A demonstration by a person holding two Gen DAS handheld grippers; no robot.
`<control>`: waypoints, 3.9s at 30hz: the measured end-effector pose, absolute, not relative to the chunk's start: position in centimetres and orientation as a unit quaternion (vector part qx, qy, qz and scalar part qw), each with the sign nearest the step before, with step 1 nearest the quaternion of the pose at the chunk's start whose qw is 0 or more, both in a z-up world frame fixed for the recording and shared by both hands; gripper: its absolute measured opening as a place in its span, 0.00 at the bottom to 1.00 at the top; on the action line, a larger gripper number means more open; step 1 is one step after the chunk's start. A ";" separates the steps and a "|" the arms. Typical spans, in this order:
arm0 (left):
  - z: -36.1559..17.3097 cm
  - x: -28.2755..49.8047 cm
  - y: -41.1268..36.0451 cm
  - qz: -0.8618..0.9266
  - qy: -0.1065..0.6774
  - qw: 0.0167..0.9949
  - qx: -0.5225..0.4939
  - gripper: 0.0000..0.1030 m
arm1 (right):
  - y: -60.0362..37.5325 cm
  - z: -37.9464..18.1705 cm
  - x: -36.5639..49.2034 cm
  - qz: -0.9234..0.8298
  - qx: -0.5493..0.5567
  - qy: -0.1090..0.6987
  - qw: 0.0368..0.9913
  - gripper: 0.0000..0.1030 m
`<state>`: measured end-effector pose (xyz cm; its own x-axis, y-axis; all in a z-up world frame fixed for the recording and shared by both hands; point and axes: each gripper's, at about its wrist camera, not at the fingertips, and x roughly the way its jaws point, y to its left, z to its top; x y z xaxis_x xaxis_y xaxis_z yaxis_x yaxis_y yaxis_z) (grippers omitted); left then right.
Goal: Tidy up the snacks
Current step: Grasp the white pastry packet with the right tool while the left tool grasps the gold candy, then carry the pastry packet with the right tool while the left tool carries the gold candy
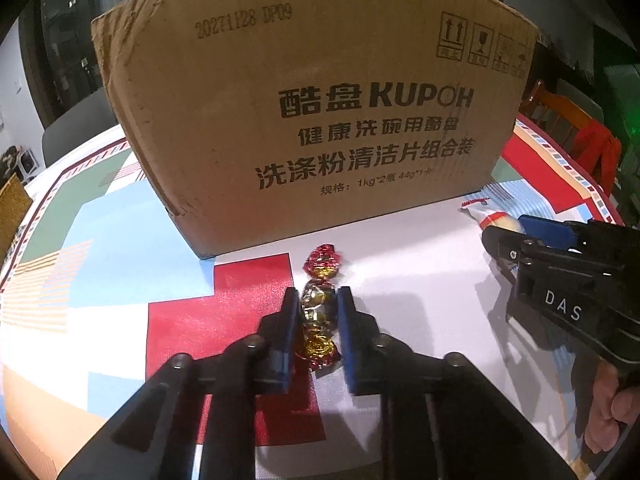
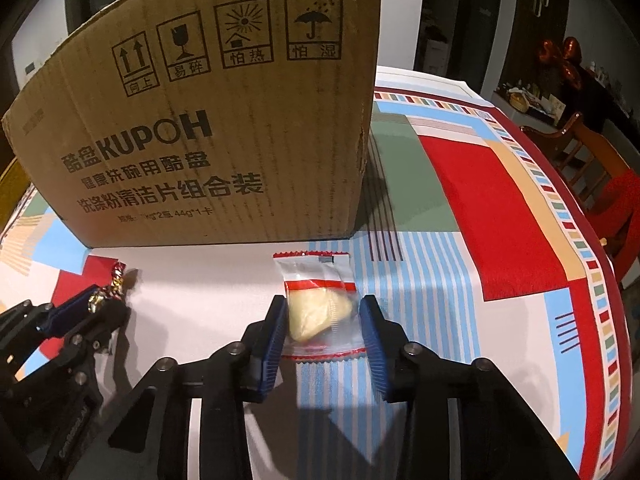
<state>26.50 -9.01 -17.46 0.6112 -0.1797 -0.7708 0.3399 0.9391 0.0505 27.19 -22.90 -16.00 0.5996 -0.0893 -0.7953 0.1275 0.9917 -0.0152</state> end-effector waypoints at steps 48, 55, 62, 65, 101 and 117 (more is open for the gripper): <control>-8.4 22.7 -7.4 -0.136 0.355 0.923 0.066 0.18 | -21.4 -6.6 22.3 -0.044 0.025 0.363 0.931 0.32; -7.0 22.6 -7.1 -0.132 0.350 0.925 0.062 0.18 | -21.3 -4.9 22.1 -0.041 0.024 0.347 0.936 0.33; -5.5 23.1 -6.7 -0.129 0.343 0.929 0.054 0.18 | -21.1 -3.1 22.1 -0.035 0.024 0.329 0.943 0.33; -4.8 23.3 -6.8 -0.128 0.339 0.930 0.053 0.18 | -21.1 -2.6 22.3 -0.032 0.024 0.324 0.945 0.33; 0.0 30.7 -7.6 -0.130 0.298 0.944 0.054 0.18 | -22.1 1.0 29.5 -0.021 0.016 0.295 0.955 0.33; -2.0 33.5 -7.7 -0.134 0.317 0.937 0.051 0.19 | -22.1 -1.4 32.9 -0.012 0.015 0.325 0.946 0.33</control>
